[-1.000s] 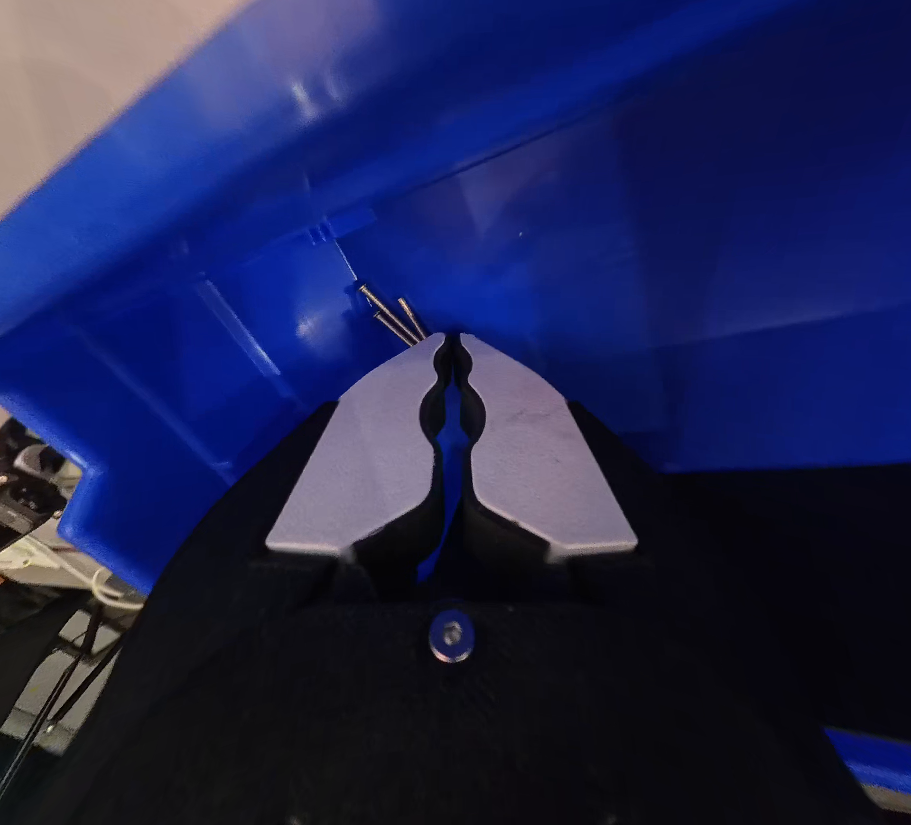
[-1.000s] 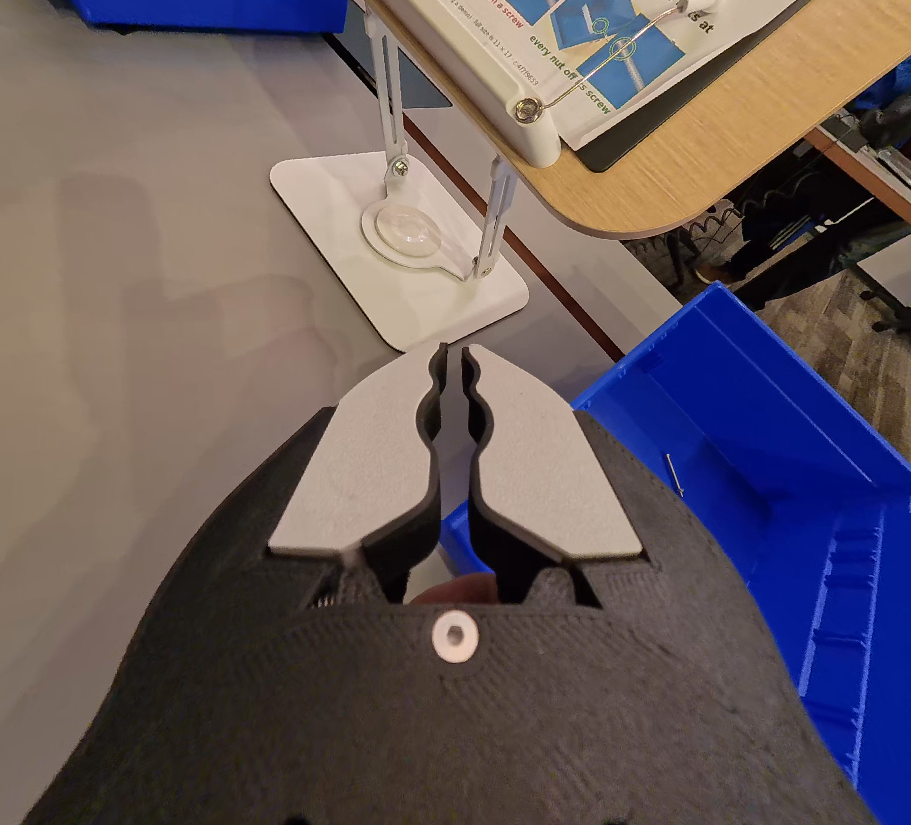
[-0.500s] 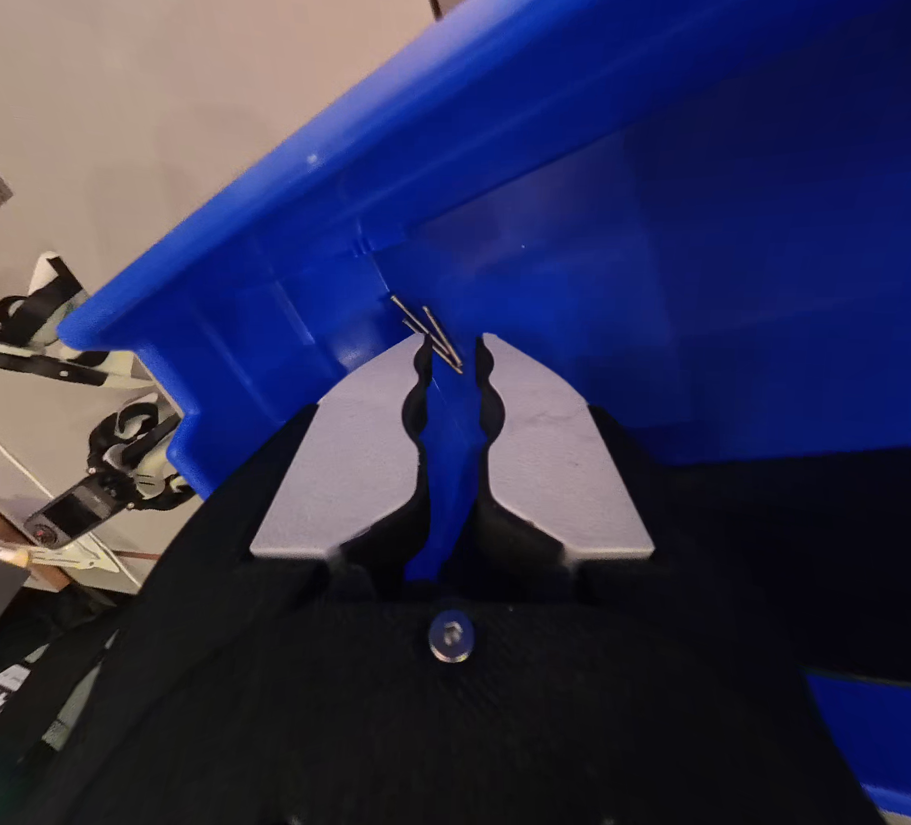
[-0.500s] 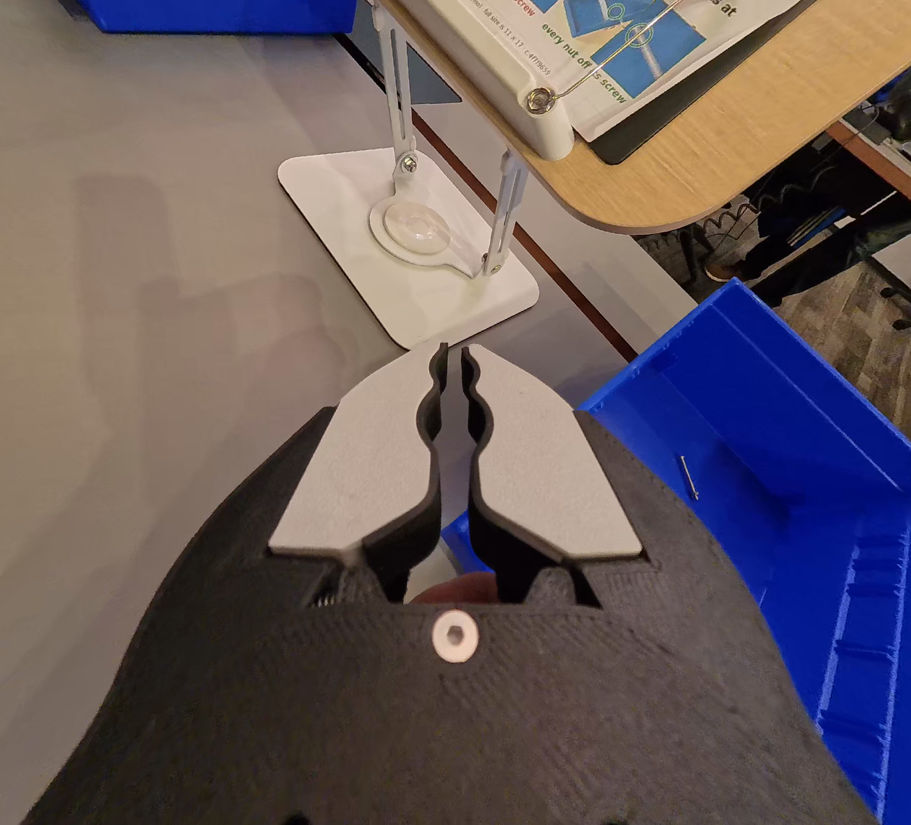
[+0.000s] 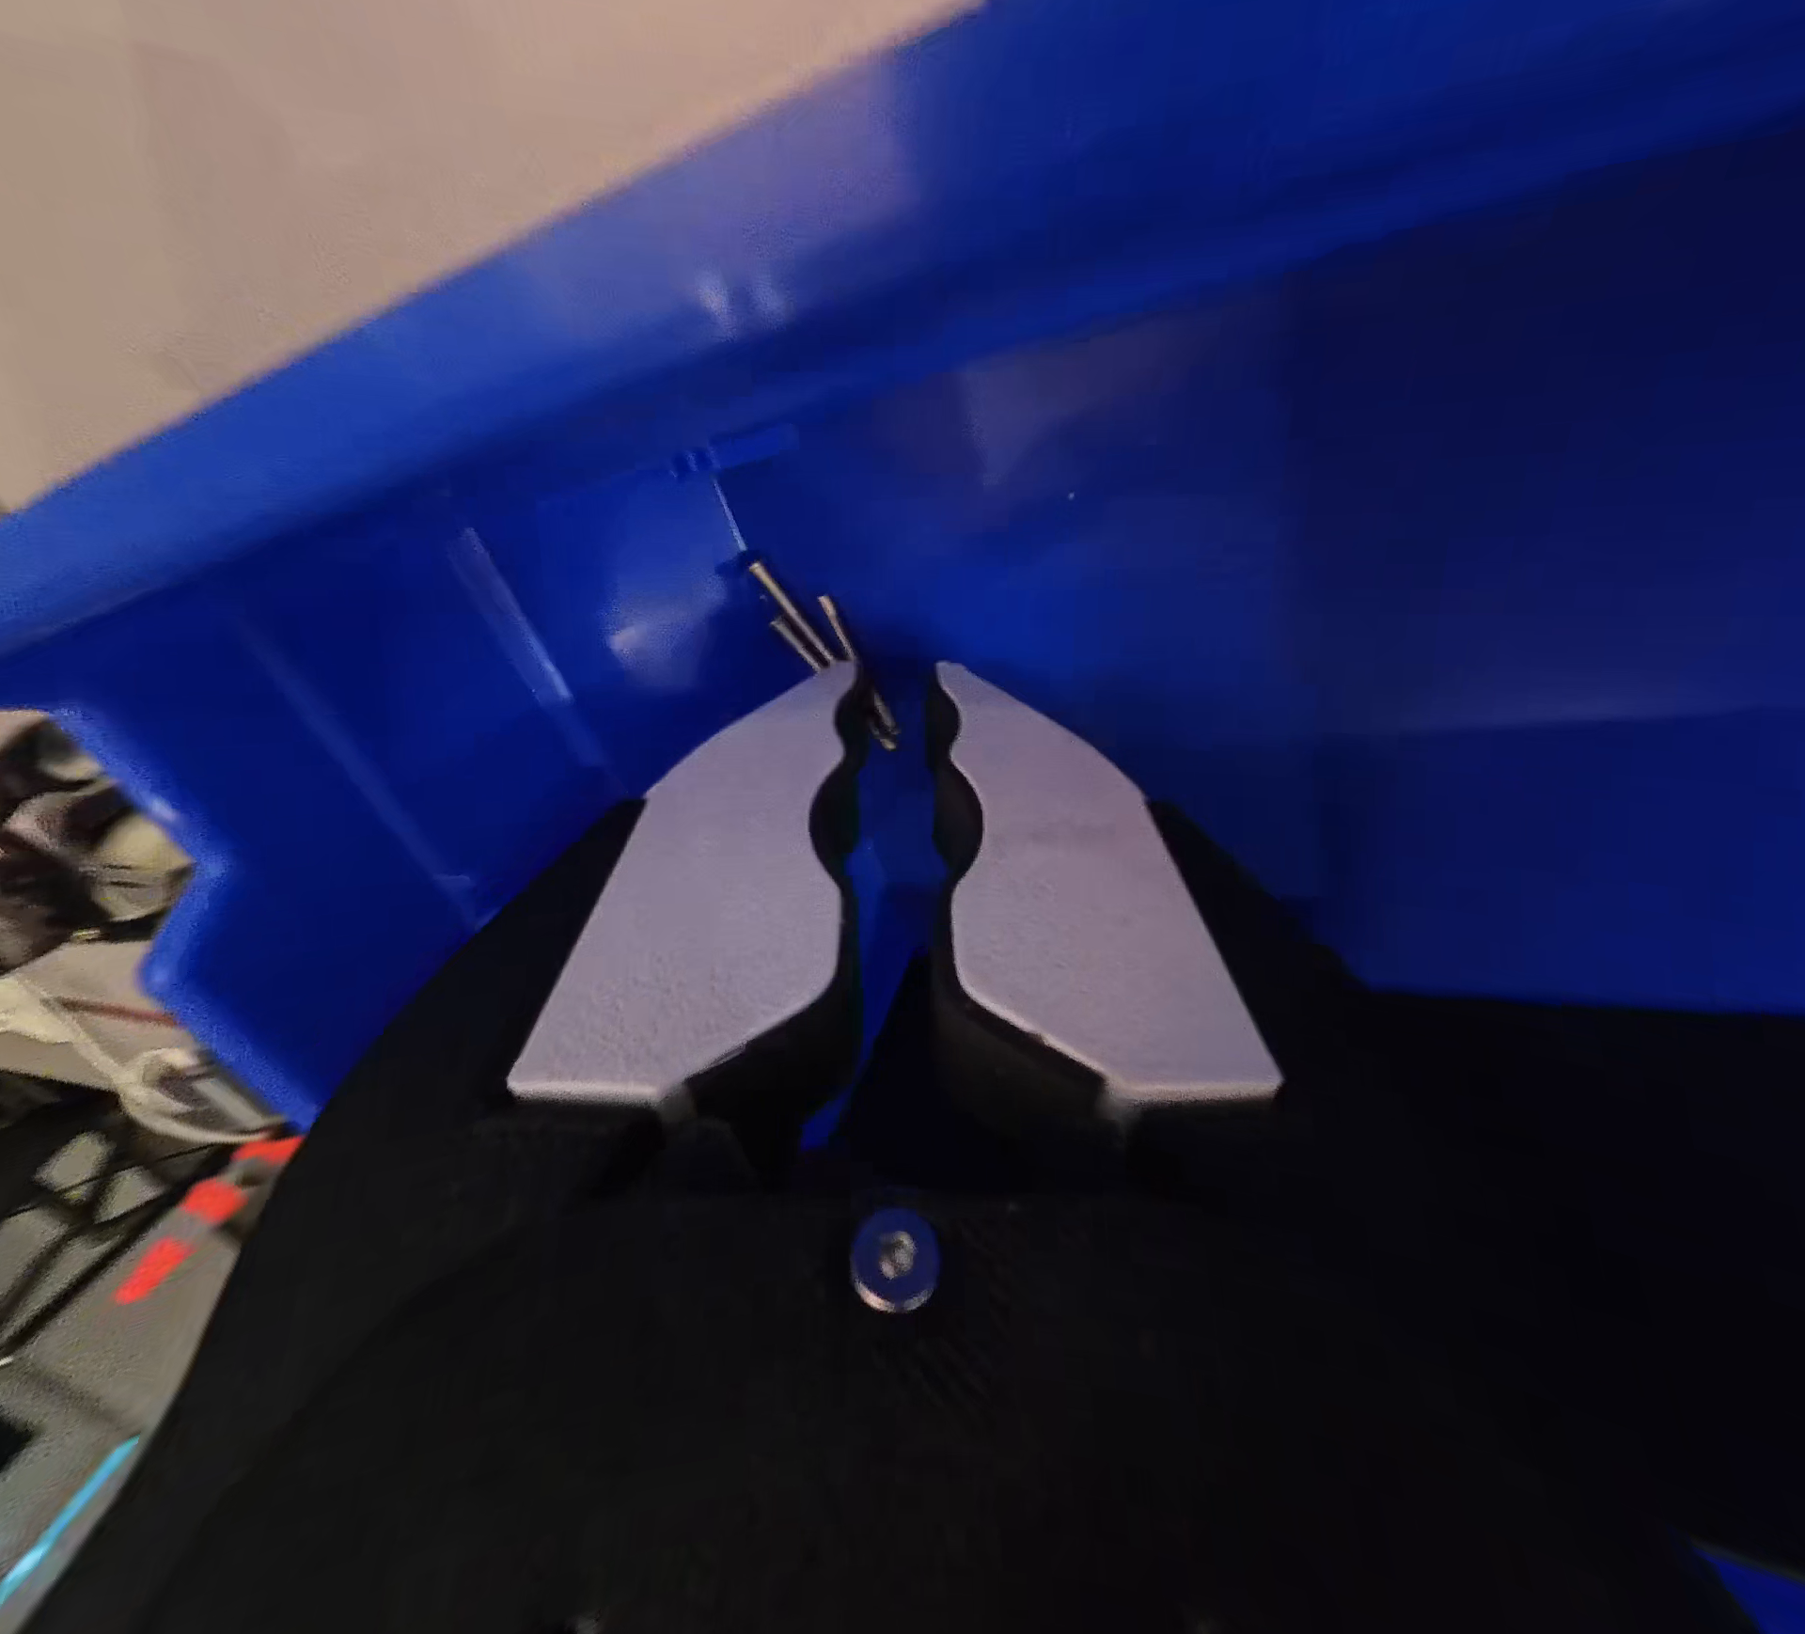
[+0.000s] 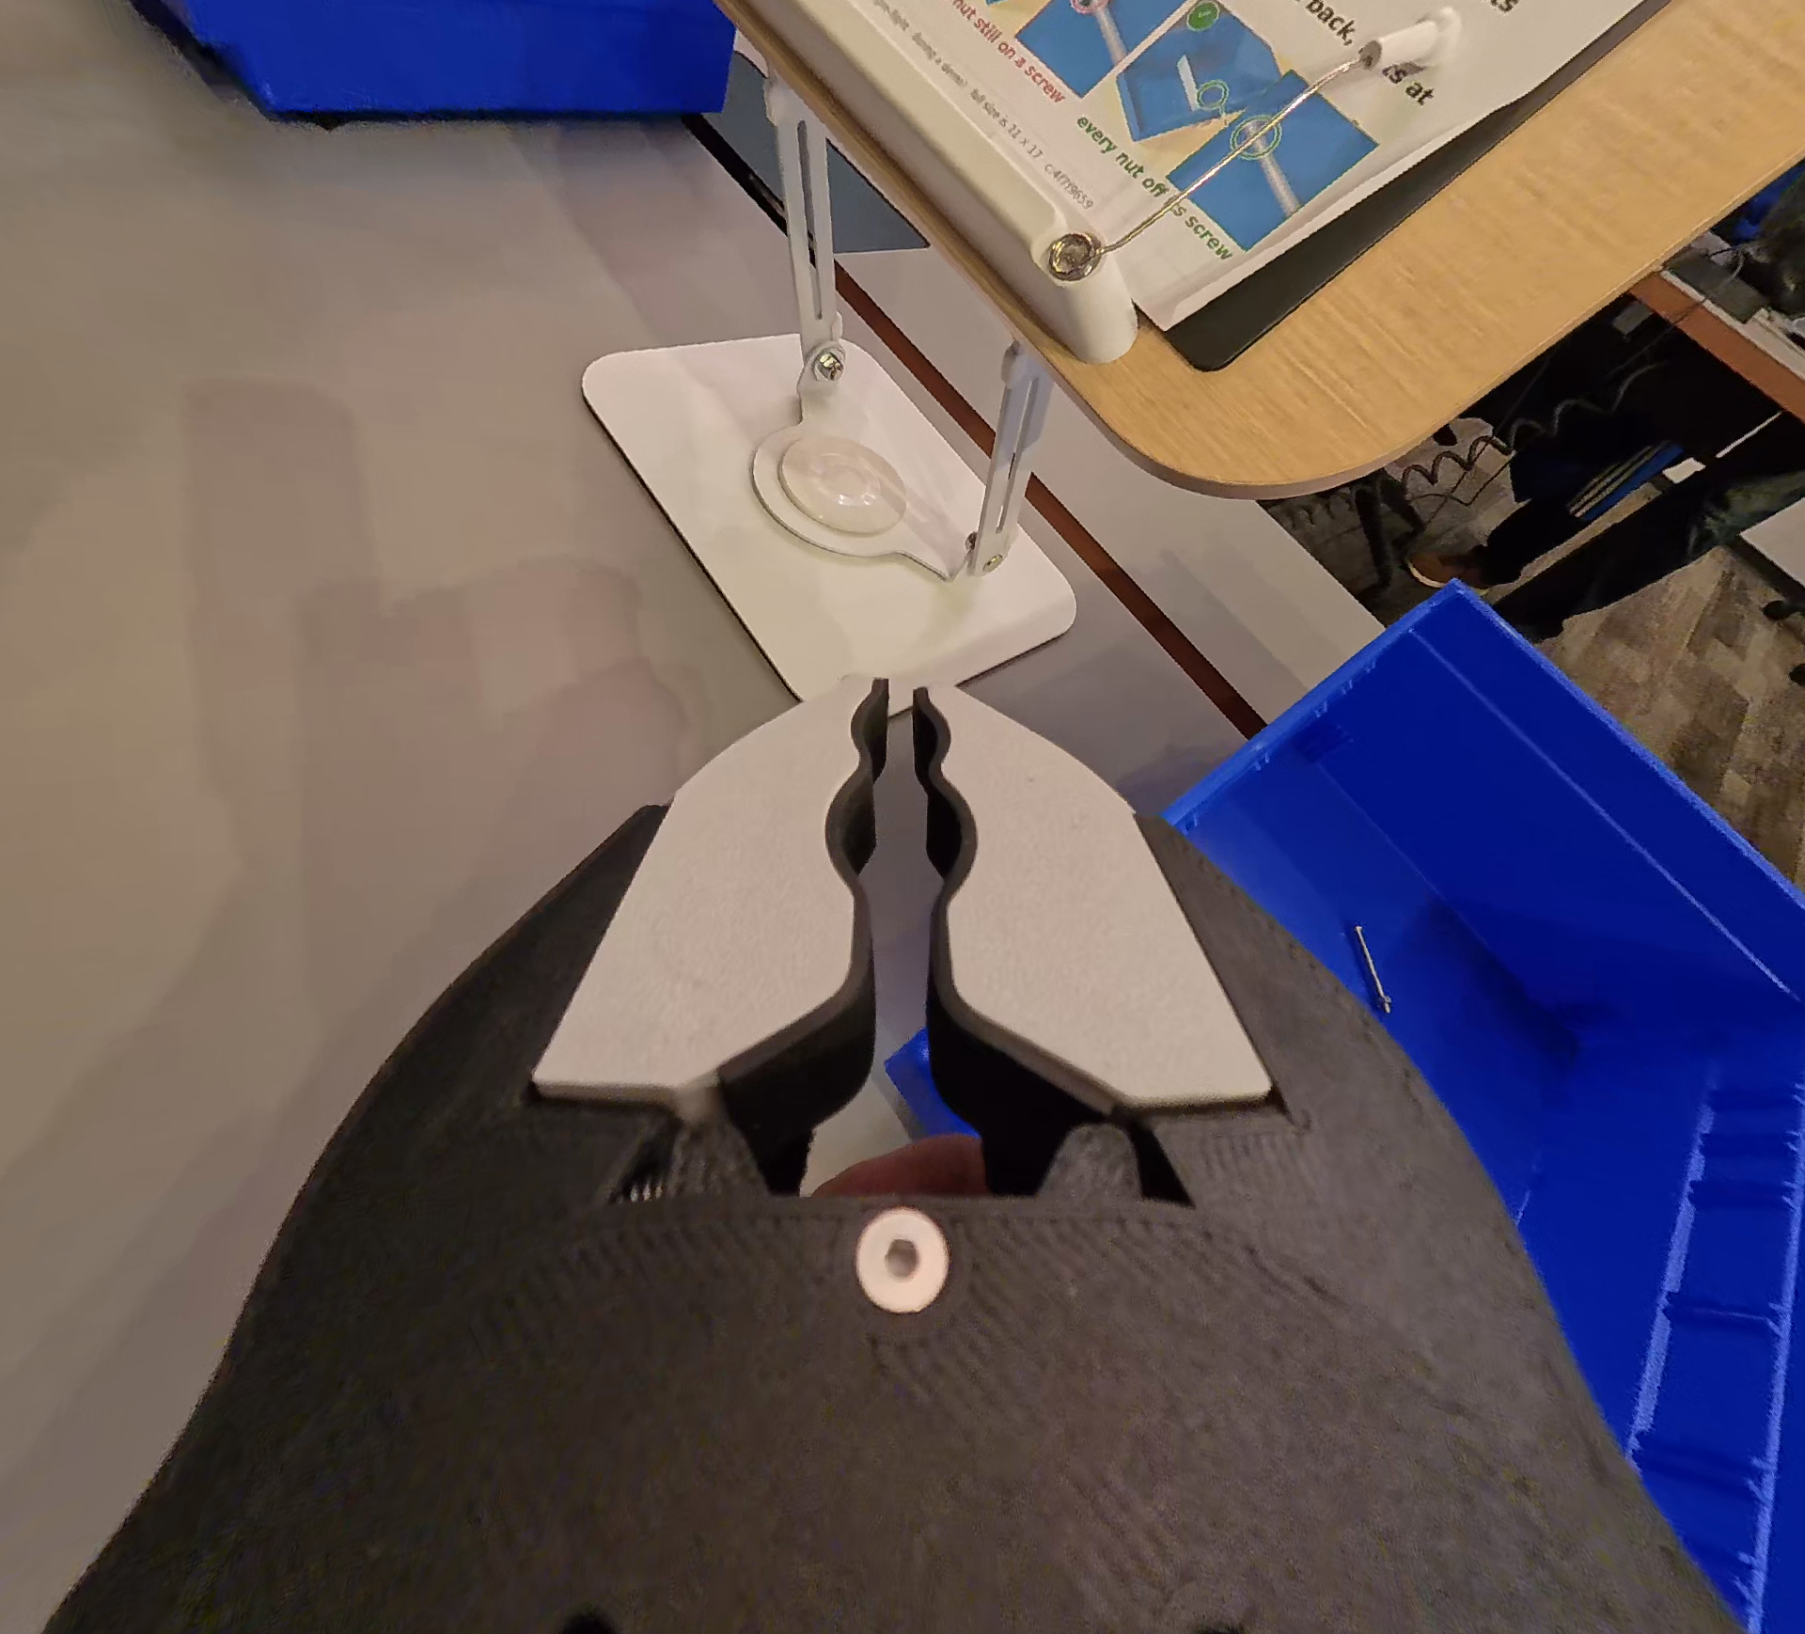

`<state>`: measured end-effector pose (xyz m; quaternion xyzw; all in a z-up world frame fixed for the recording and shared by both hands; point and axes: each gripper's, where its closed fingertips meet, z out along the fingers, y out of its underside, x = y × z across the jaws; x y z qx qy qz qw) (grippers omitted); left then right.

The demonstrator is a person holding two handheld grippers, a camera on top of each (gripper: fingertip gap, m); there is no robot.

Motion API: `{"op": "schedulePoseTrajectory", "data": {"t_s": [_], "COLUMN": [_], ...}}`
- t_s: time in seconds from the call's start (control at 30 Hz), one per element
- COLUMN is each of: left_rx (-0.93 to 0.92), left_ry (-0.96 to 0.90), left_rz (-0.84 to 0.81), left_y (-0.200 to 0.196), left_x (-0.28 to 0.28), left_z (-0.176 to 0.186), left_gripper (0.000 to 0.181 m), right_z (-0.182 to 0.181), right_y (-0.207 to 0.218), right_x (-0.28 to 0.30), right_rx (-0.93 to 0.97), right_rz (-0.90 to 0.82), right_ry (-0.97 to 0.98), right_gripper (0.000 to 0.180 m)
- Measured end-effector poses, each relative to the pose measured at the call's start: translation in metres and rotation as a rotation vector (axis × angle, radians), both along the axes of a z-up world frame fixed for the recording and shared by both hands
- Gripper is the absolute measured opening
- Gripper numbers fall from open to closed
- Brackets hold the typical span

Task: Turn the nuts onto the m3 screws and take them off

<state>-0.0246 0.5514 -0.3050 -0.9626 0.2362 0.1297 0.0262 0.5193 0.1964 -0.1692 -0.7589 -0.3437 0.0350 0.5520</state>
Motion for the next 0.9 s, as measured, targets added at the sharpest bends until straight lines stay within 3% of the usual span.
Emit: {"op": "schedulePoseTrajectory", "data": {"t_s": [0.13,0.37,0.53,0.73,0.9], "left_rx": [-0.021,-0.031,0.075,0.136,0.114], "left_ry": [-0.076,-0.136,-0.181,-0.135,0.014], "left_rz": [0.054,0.092,0.065,0.062,-0.027], "left_y": [-0.002,-0.003,0.008,0.012,0.011], "left_x": [0.004,0.004,0.011,0.006,-0.001], "left_z": [-0.002,-0.002,0.008,0.013,0.024], "left_gripper": [0.000,0.000,0.000,0.015,0.007], "right_z": [0.004,0.009,0.009,0.002,0.004], "right_y": [-0.001,-0.004,-0.004,-0.002,-0.003], "right_x": [0.001,0.002,0.004,-0.001,-0.001], "right_rx": [0.009,0.022,0.020,-0.001,0.004], "right_rz": [0.000,0.005,0.006,0.015,0.016], "right_ry": [0.010,0.024,0.038,0.030,0.036], "right_gripper": [0.005,0.005,0.005,0.005,0.005]}}
